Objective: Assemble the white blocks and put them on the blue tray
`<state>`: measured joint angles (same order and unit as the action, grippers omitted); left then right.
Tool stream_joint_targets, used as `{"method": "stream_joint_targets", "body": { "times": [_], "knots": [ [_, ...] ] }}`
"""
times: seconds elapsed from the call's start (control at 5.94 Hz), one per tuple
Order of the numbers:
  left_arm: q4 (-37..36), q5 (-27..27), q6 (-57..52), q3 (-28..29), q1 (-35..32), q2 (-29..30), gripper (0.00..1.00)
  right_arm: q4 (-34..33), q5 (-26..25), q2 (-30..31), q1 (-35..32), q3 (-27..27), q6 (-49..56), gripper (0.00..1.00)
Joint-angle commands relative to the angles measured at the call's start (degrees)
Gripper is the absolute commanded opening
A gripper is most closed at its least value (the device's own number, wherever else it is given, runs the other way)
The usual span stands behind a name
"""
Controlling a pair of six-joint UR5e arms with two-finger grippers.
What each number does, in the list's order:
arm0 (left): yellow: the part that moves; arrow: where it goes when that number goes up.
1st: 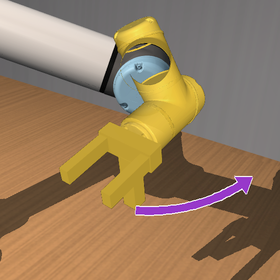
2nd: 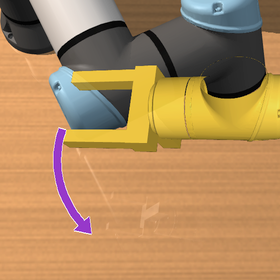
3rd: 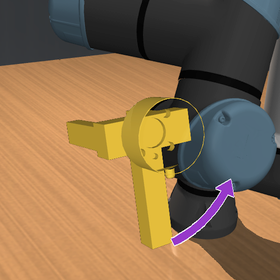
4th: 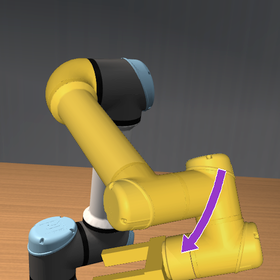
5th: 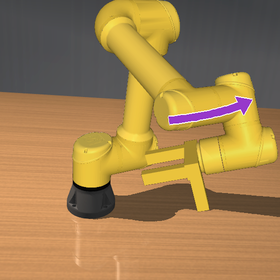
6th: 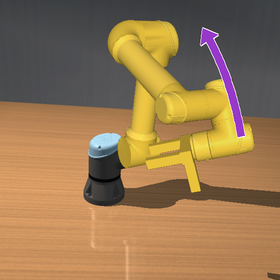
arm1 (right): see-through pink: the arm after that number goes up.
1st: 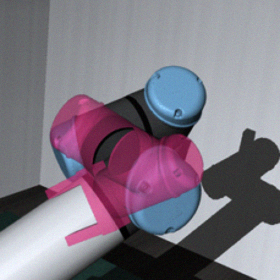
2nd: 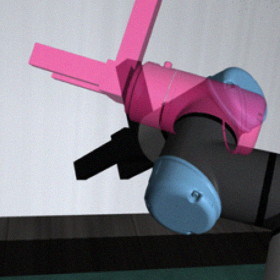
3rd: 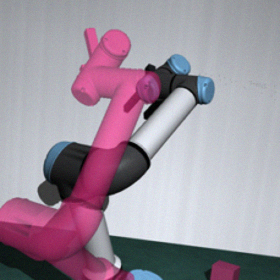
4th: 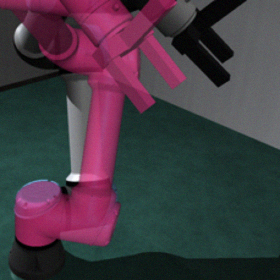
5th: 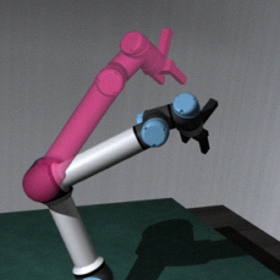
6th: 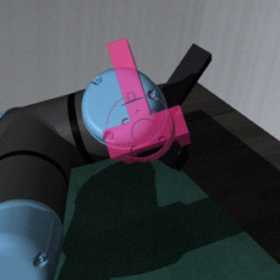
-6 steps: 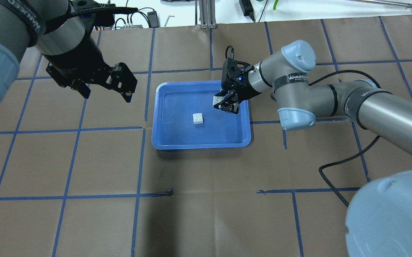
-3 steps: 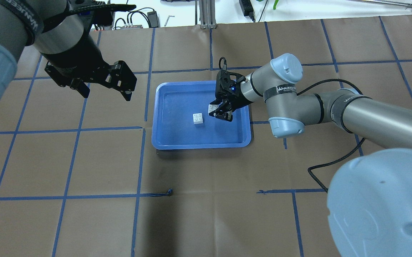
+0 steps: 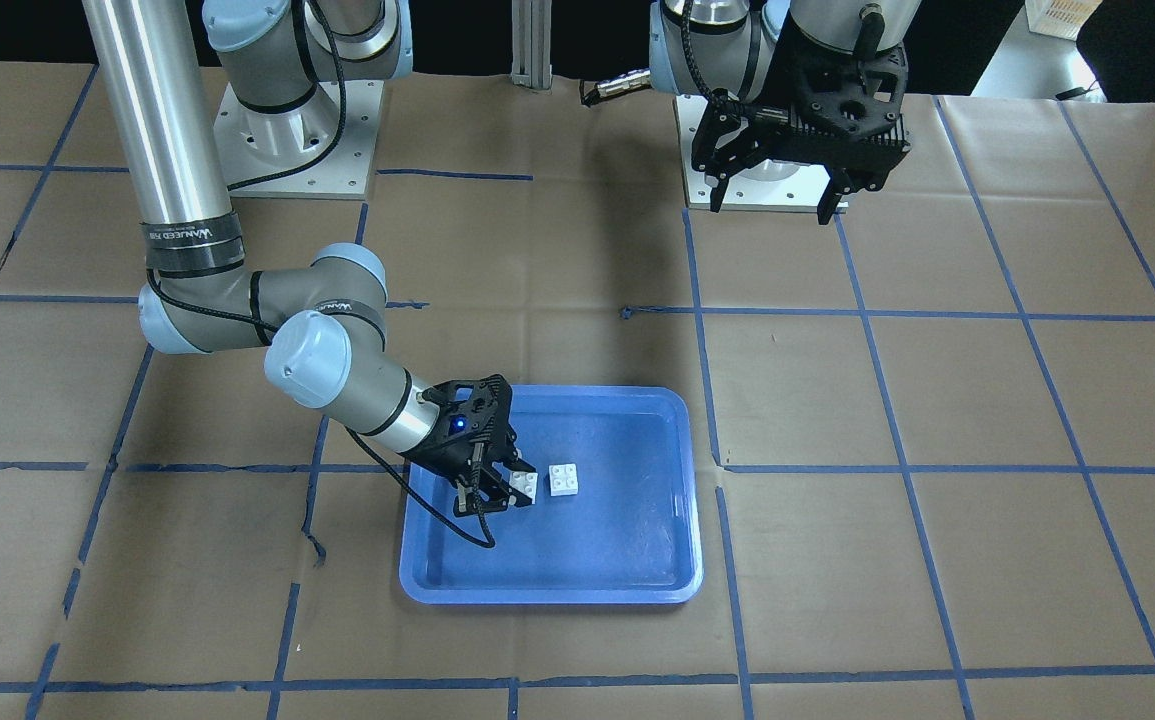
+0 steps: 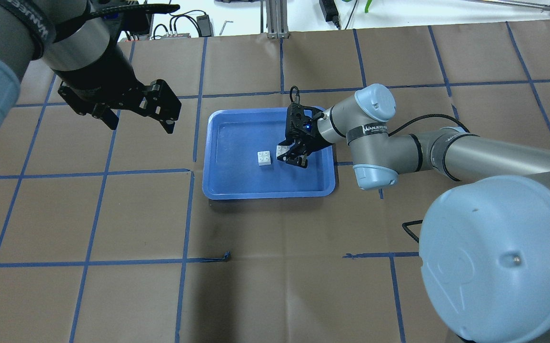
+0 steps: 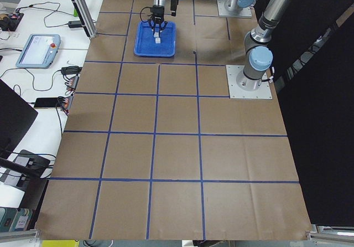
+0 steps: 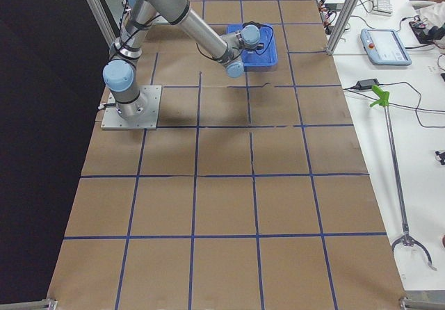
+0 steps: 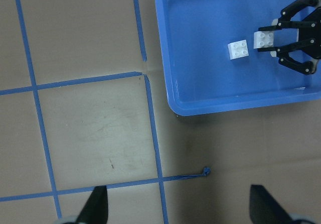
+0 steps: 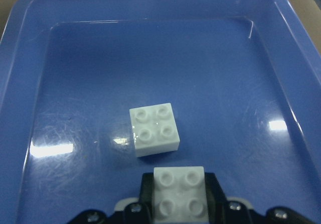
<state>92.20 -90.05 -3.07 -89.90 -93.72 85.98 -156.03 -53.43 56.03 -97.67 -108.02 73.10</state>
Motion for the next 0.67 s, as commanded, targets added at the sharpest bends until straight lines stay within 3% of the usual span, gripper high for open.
{"method": "stream_joint_targets", "body": {
  "times": [0.0, 0.5],
  "knots": [
    [0.0, 0.4, -0.1, 0.2, 0.6, 0.1, 0.99, -0.1, 0.1, -0.1, -1.0, 0.0, -0.3, 0.36],
    [0.0, 0.5, -0.1, 0.3, 0.7, 0.1, 0.99, 0.3, -0.1, -0.1, -1.5, -0.1, -1.9, 0.36]
  ]
}}
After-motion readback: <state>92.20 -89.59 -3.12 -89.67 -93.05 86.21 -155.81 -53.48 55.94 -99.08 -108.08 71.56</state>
